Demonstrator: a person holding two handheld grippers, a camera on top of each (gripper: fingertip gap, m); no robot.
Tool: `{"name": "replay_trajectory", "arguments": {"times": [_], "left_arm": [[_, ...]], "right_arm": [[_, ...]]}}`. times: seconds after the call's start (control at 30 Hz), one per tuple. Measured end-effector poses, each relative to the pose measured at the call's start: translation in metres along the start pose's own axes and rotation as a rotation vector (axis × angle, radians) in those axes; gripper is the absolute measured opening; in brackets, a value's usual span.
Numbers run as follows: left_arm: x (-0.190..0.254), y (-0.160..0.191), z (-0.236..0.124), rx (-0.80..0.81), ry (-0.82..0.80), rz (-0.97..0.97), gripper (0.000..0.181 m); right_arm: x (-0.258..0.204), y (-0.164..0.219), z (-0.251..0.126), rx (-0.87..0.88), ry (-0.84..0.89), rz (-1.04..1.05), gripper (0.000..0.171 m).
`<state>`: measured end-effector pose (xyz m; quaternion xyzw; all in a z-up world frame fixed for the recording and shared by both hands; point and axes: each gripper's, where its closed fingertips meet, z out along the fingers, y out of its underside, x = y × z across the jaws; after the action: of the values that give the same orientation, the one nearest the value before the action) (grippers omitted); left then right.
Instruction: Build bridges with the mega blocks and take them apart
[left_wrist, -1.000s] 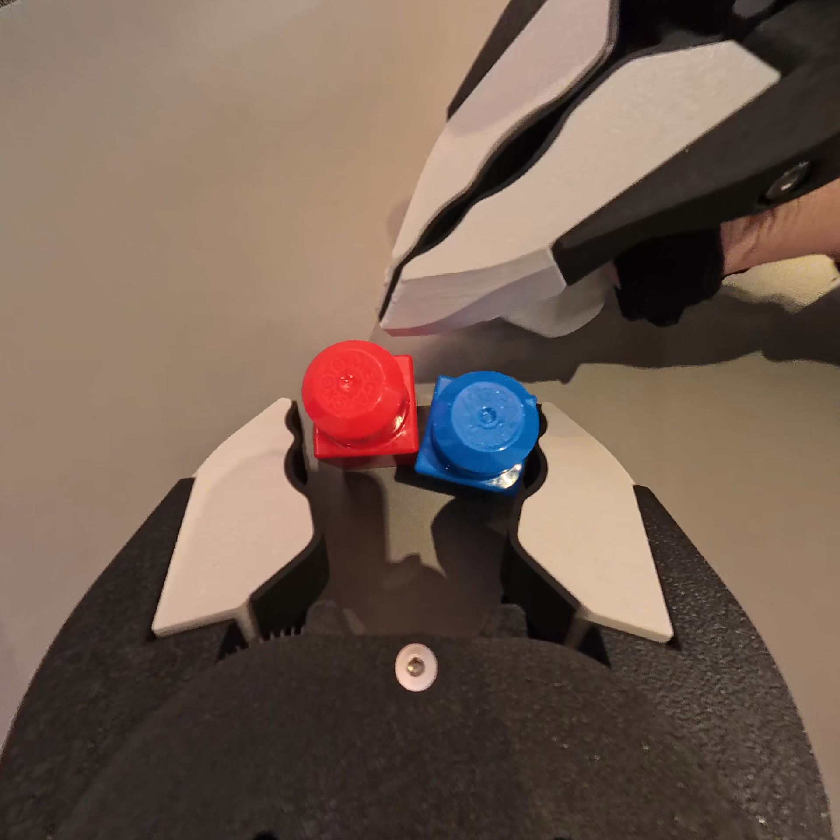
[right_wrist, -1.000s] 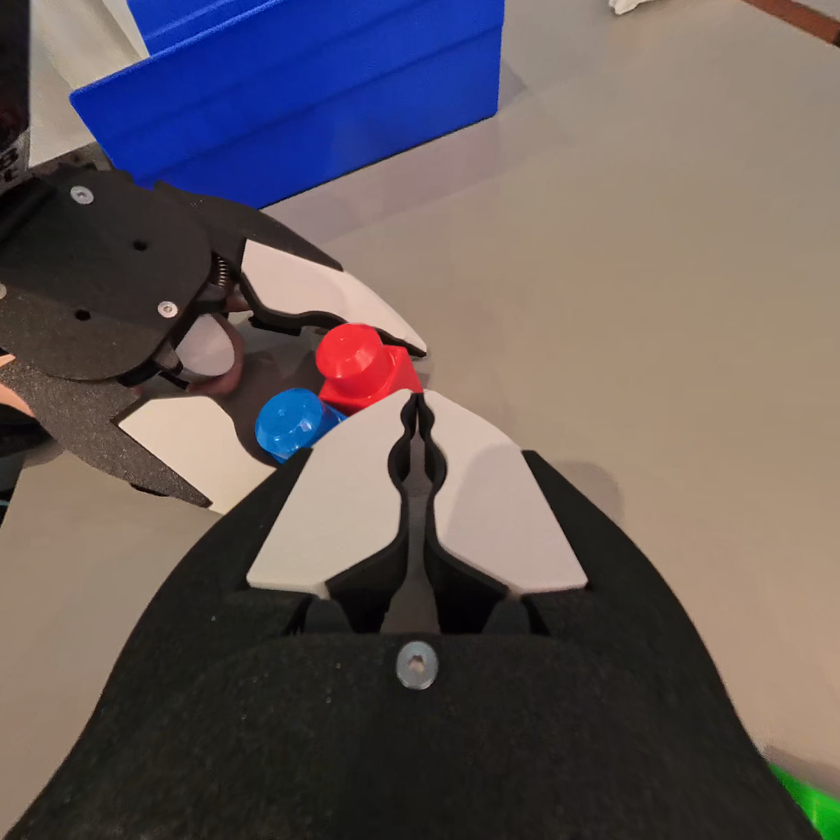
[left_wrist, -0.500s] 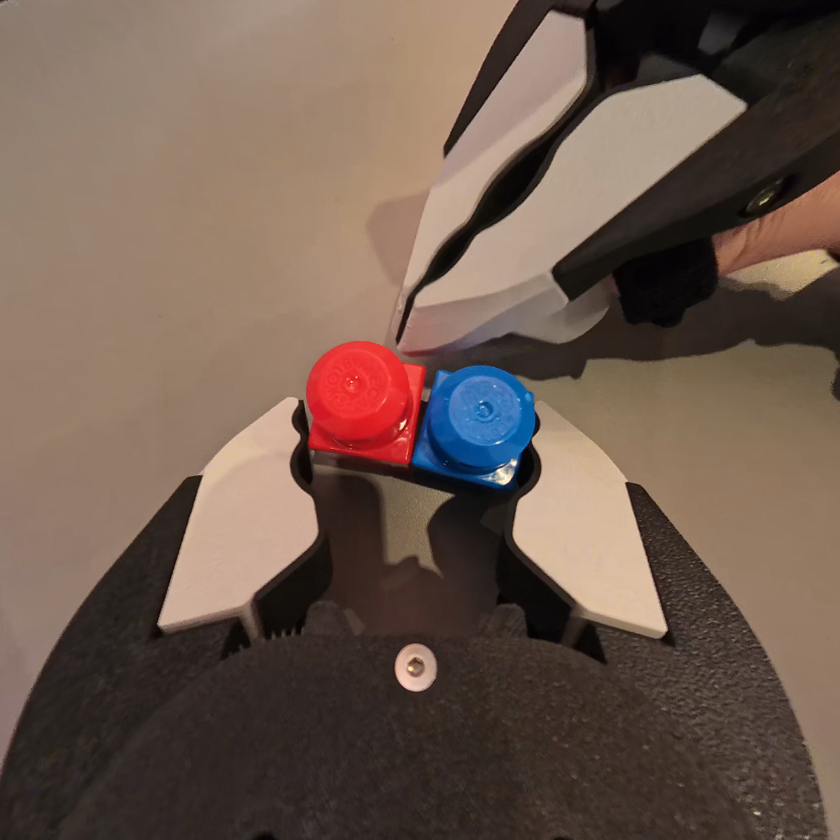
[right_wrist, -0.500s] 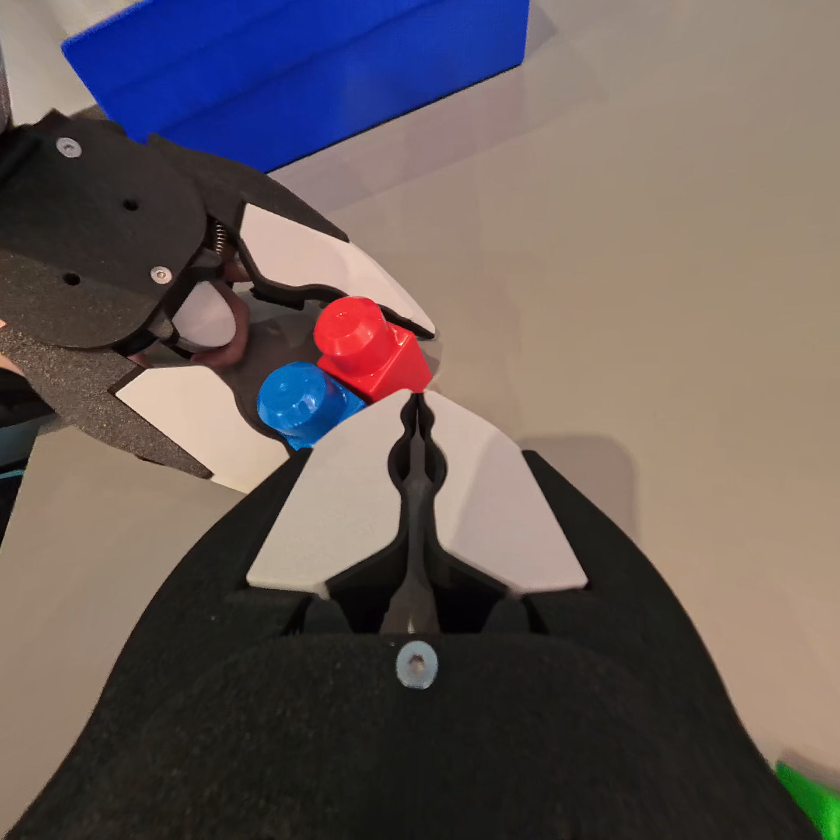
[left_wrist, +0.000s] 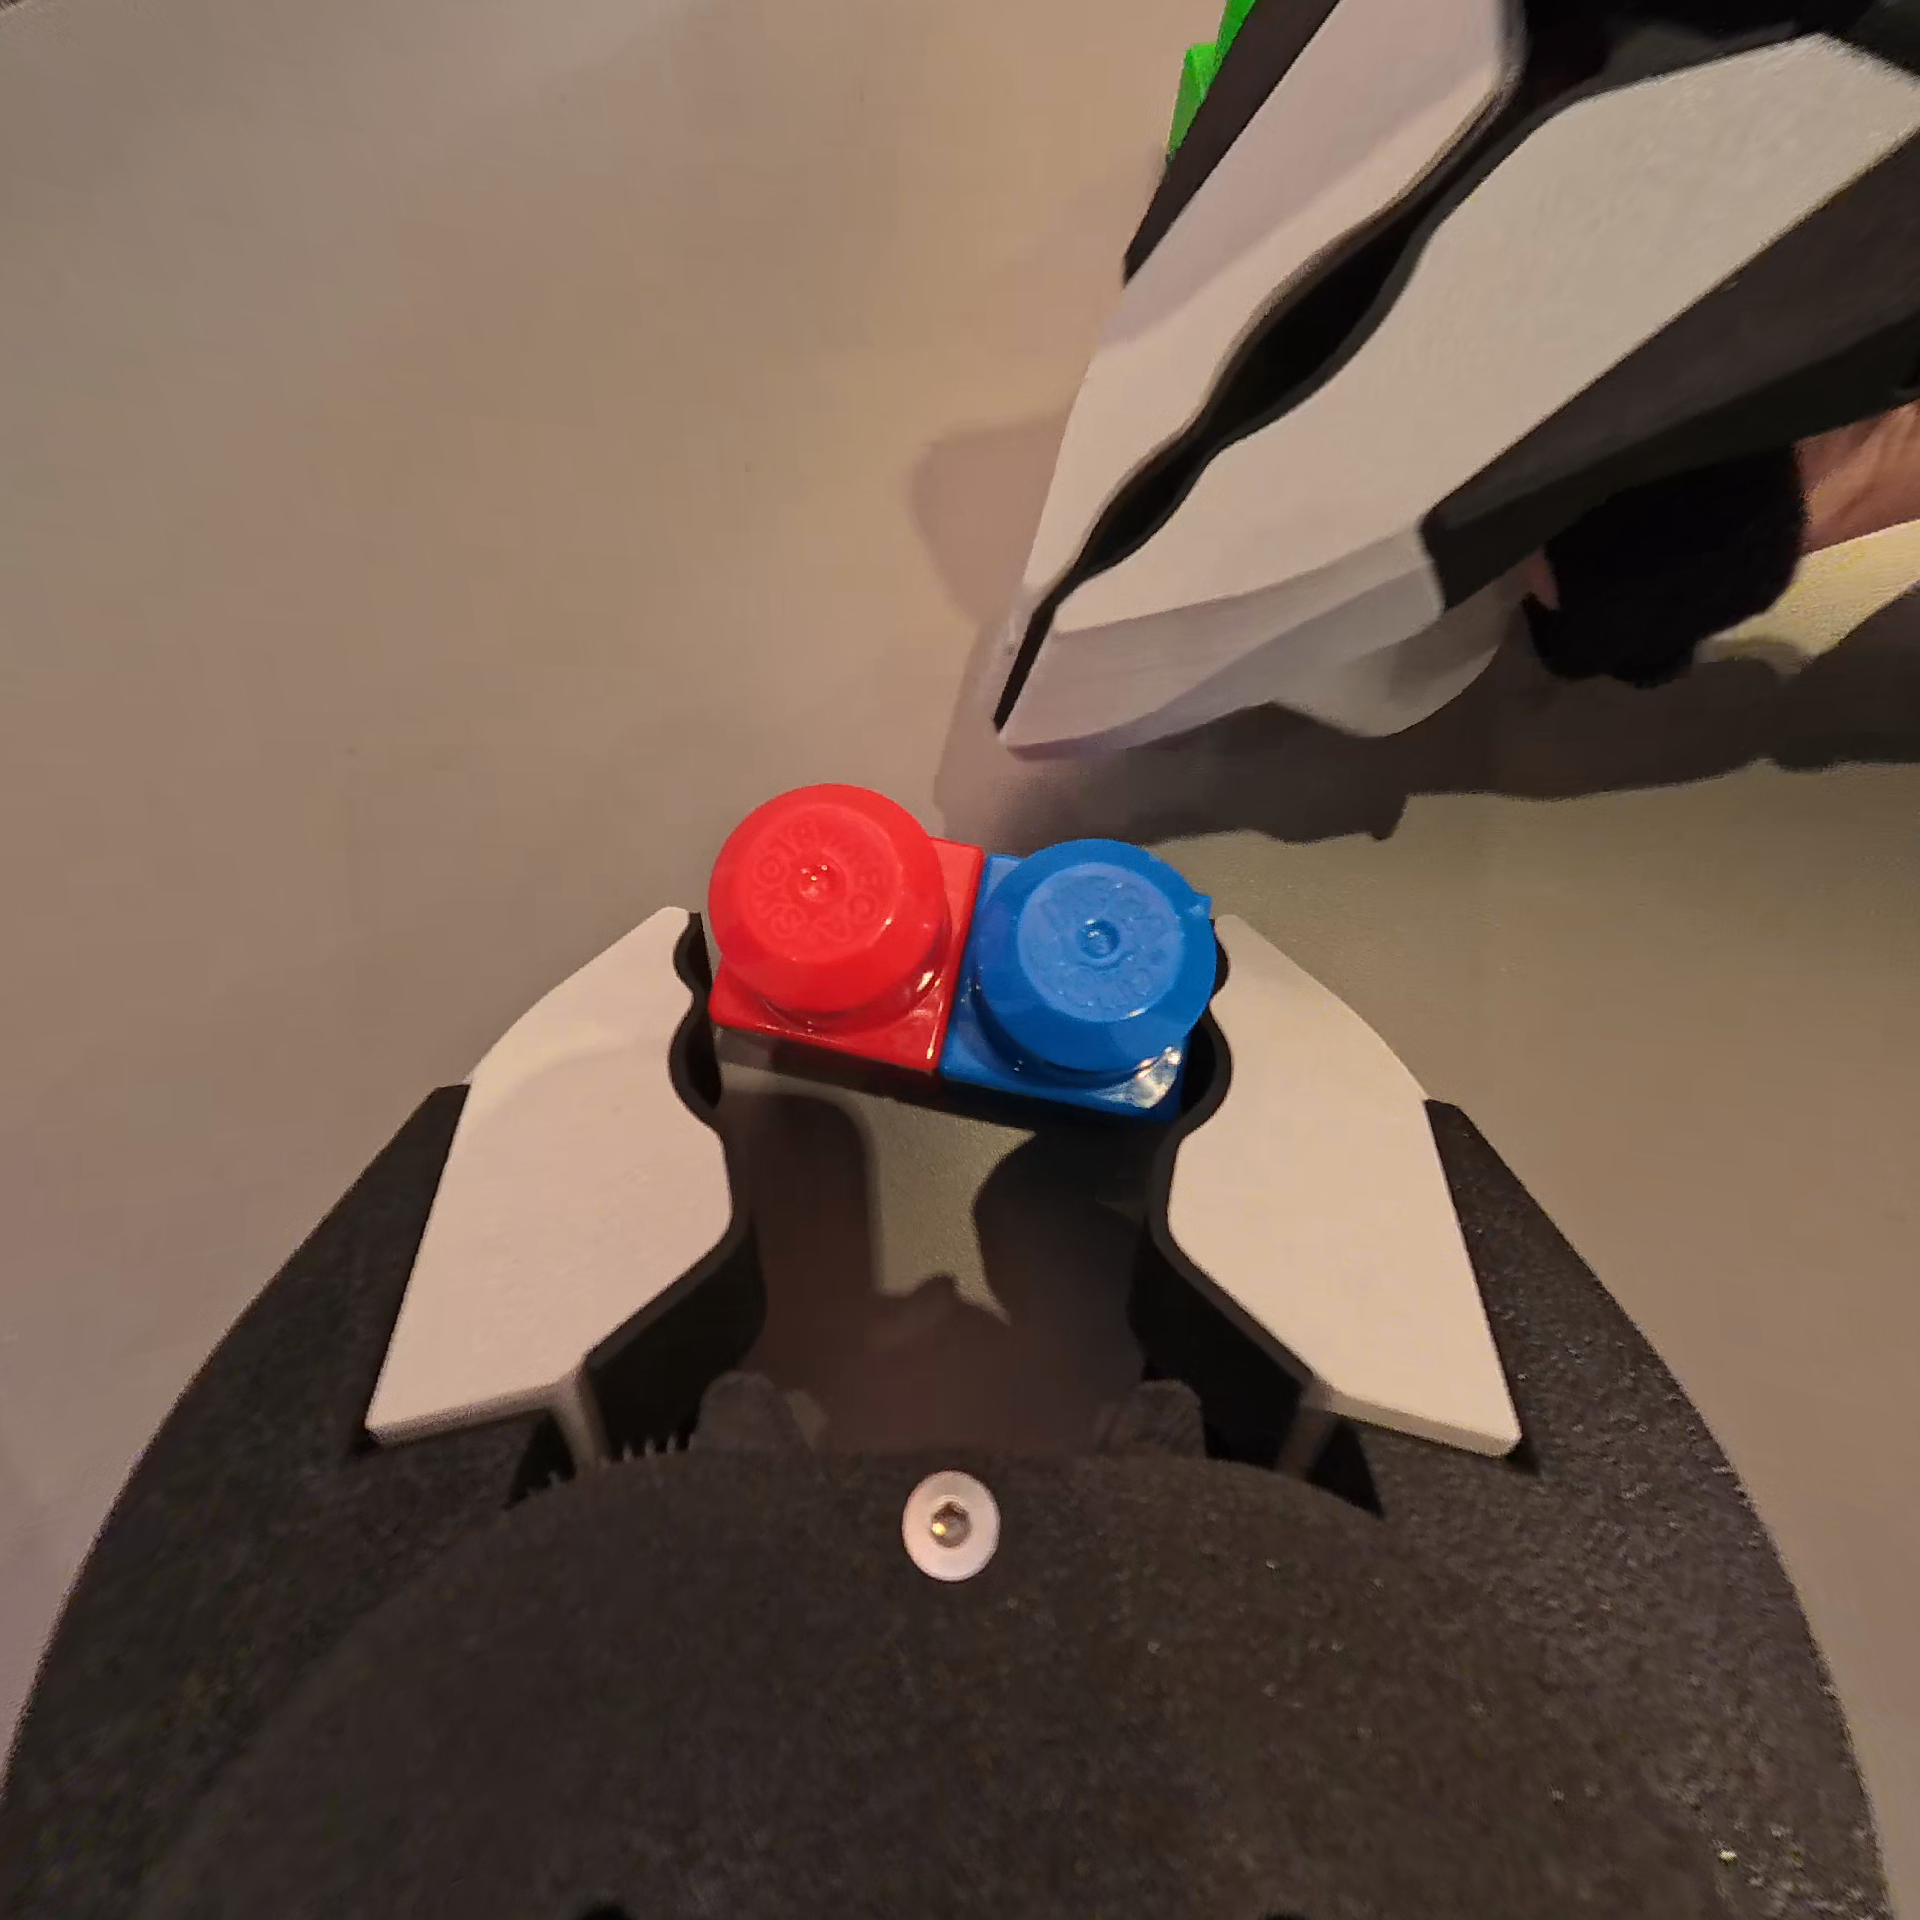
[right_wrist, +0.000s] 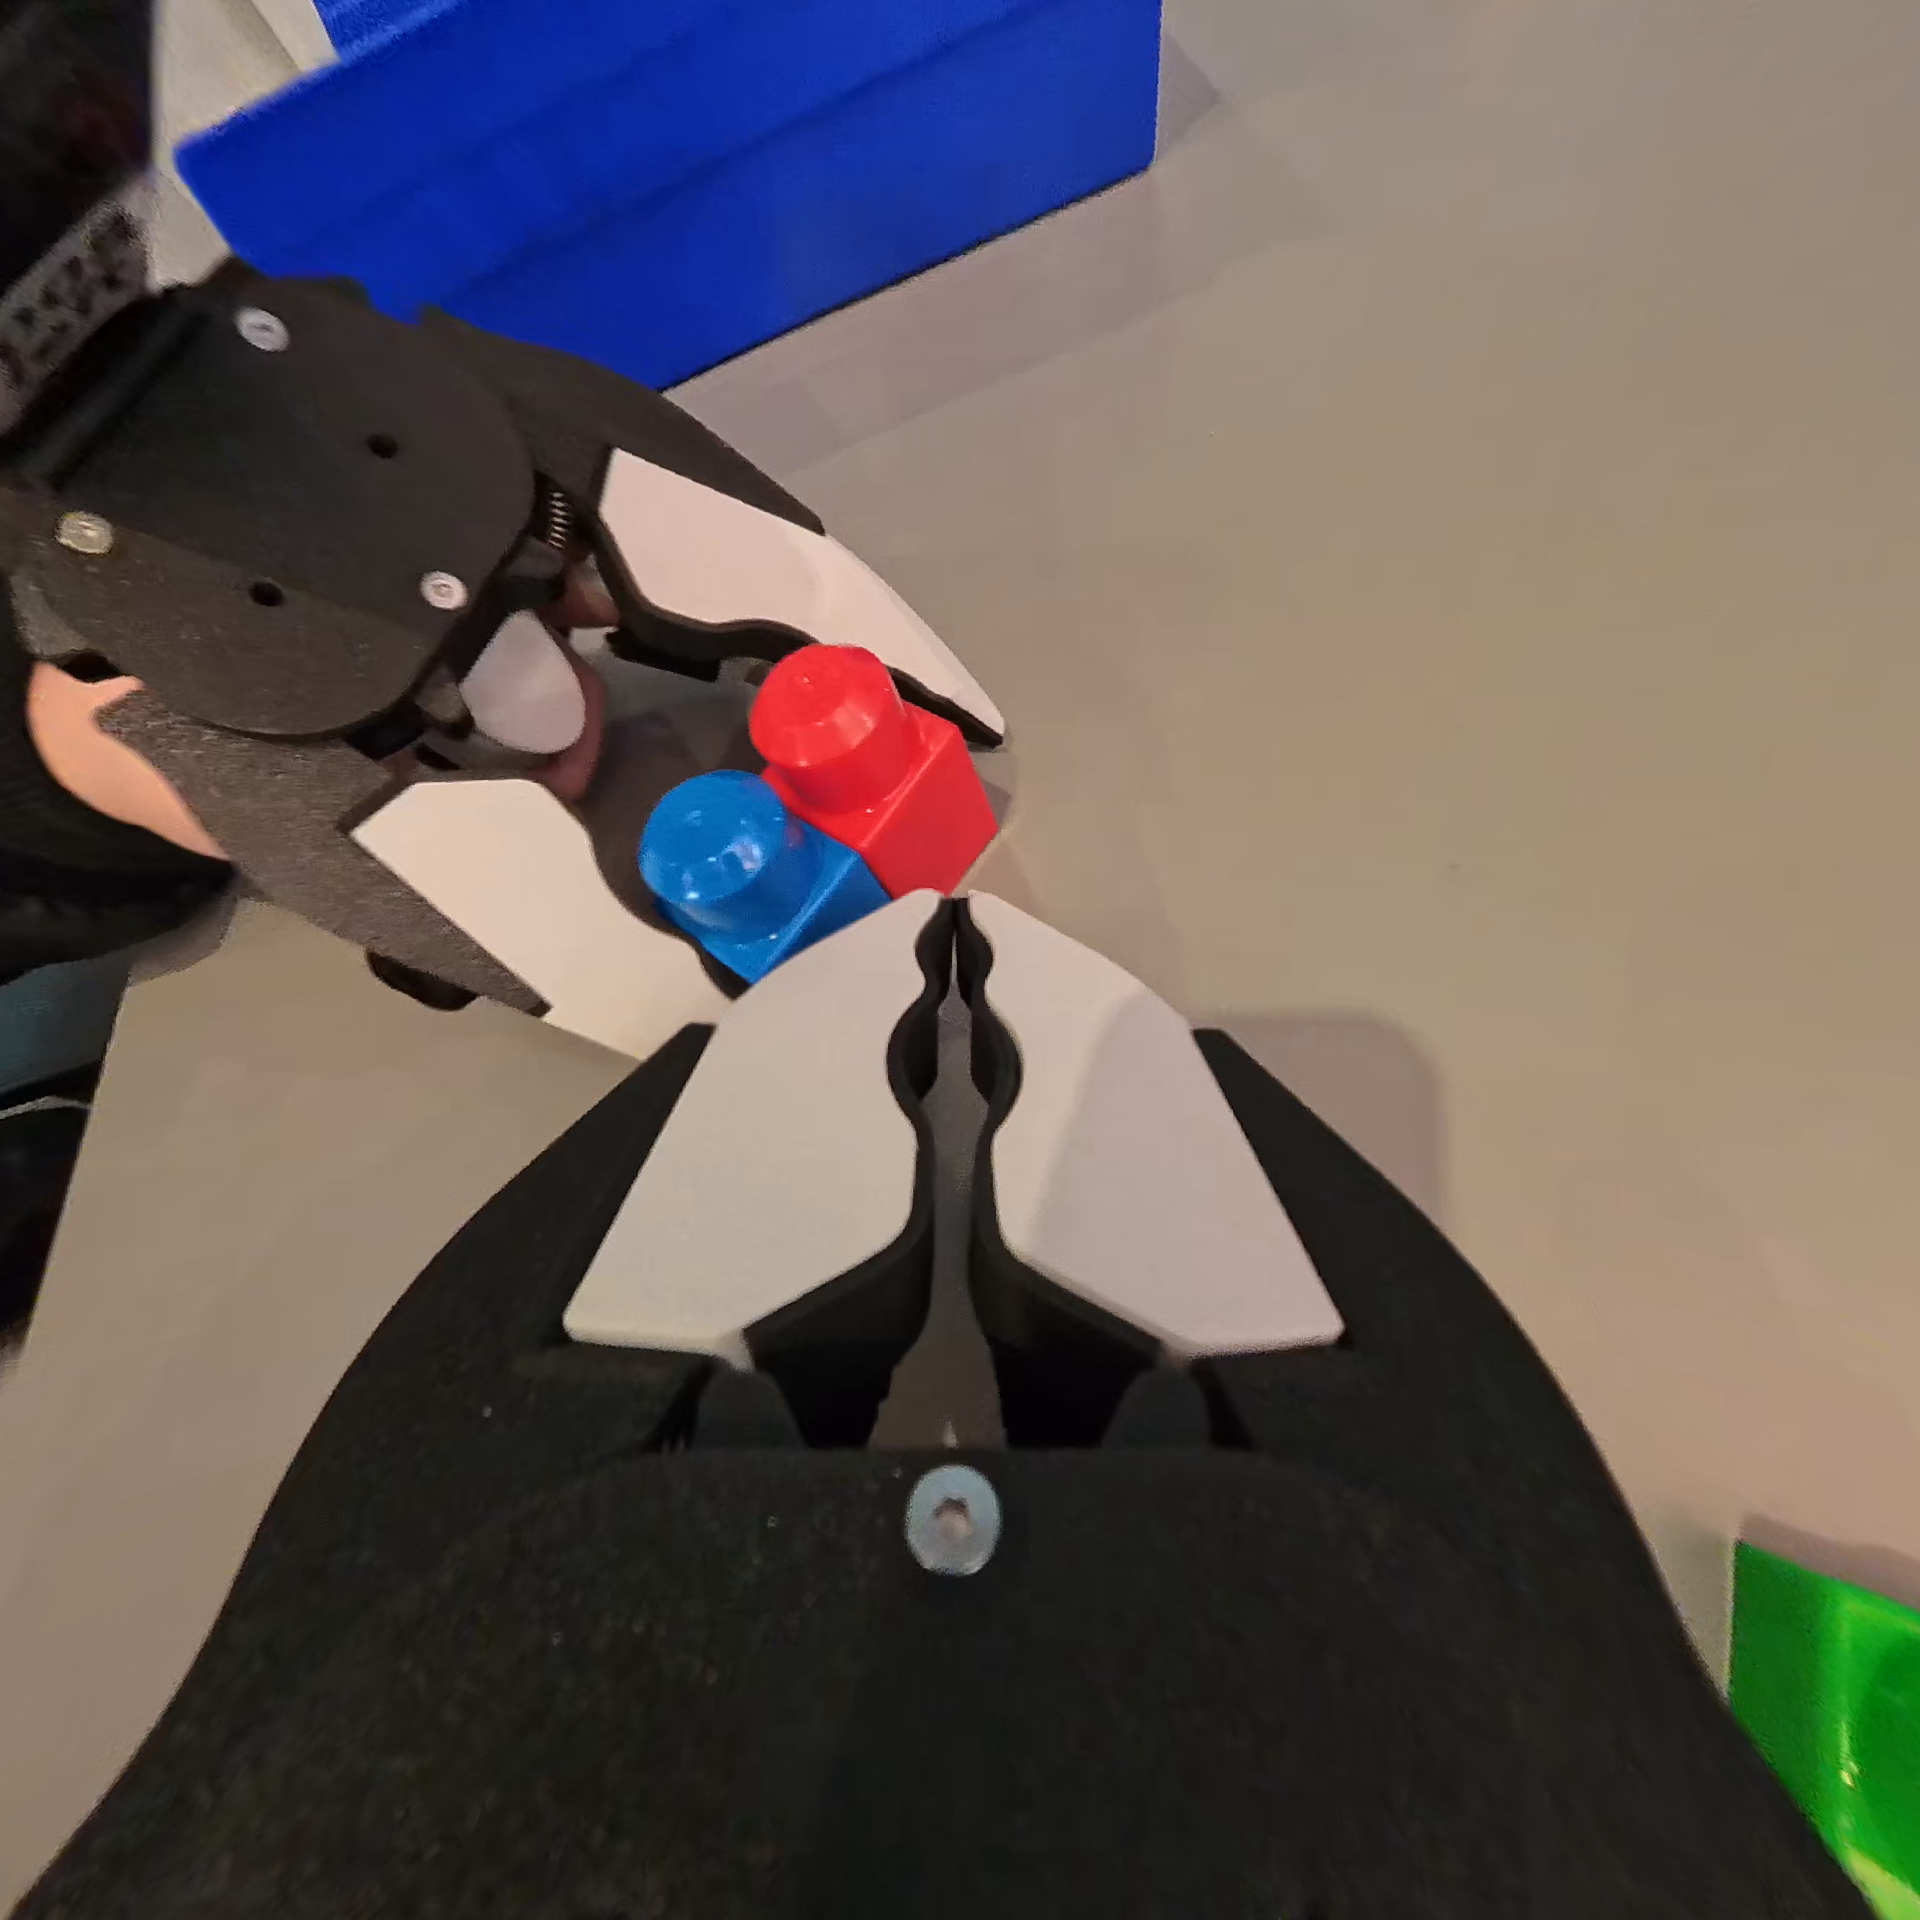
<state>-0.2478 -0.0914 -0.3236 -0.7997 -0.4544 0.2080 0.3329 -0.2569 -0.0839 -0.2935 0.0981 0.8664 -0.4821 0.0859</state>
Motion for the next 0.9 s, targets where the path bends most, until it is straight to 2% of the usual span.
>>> {"name": "replay_trajectory", "arguments": {"times": [0.13, 0.27, 0.37, 0.47, 0.57, 0.63, 0.7, 0.77, 0.83, 0.9], "left_arm": [[0.002, -0.016, -0.010, 0.096, 0.053, -0.009, 0.087], [0.000, -0.038, -0.020, 0.171, 0.073, 0.032, 0.087], [0.001, -0.048, -0.008, 0.169, 0.081, 0.067, 0.087], [0.004, -0.065, 0.008, 0.176, 0.070, 0.122, 0.087], [0.014, -0.074, 0.021, 0.169, 0.083, 0.186, 0.087], [0.024, -0.072, 0.025, 0.167, 0.136, 0.204, 0.087], [0.040, -0.070, 0.019, 0.175, 0.276, 0.167, 0.087], [0.063, -0.074, -0.002, 0.234, 0.504, 0.124, 0.087], [0.075, -0.079, -0.026, 0.295, 0.666, 0.107, 0.087], [0.075, -0.083, -0.043, 0.345, 0.743, 0.089, 0.087]], "right_arm": [[-0.003, -0.016, -0.028, 0.057, 0.072, -0.053, 0.000], [0.014, -0.027, -0.089, 0.126, 0.240, -0.122, 0.001], [0.048, -0.009, -0.135, 0.119, 0.415, -0.106, 0.004], [0.080, 0.019, -0.170, 0.145, 0.526, -0.019, 0.019], [0.079, 0.028, -0.170, 0.274, 0.375, 0.145, 0.019], [0.077, 0.023, -0.171, 0.335, 0.352, 0.170, 0.017], [0.072, 0.014, -0.171, 0.361, 0.363, 0.134, 0.017], [0.061, 0.008, -0.165, 0.360, 0.343, 0.091, 0.017], [0.050, 0.006, -0.153, 0.326, 0.315, 0.053, 0.017], [0.043, 0.009, -0.140, 0.275, 0.309, 0.011, 0.017]]}}
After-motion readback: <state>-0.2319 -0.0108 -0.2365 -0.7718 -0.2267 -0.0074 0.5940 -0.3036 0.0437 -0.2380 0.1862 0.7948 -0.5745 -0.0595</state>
